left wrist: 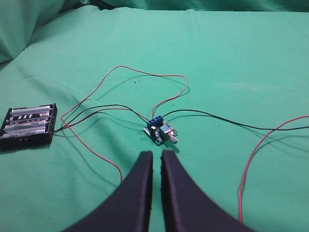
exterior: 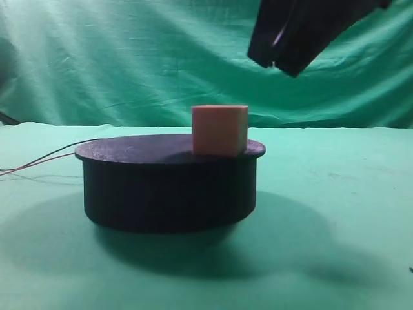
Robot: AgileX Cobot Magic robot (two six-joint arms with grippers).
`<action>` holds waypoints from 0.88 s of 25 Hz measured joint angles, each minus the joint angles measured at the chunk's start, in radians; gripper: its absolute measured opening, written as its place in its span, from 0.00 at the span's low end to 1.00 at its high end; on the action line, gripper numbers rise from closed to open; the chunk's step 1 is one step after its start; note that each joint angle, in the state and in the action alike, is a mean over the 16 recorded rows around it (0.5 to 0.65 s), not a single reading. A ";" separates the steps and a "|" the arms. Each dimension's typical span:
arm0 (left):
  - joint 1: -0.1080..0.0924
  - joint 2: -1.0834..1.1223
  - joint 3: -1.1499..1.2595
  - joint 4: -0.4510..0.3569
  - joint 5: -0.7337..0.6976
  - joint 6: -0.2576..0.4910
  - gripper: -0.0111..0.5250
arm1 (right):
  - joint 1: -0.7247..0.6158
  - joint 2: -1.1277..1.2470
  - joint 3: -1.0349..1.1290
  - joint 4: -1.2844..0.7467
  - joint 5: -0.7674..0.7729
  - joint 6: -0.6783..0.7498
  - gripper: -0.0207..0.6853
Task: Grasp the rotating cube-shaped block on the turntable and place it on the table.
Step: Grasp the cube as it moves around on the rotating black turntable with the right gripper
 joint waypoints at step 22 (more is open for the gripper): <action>0.000 0.000 0.000 0.000 0.000 0.000 0.02 | 0.000 -0.026 -0.029 -0.356 0.043 0.312 0.36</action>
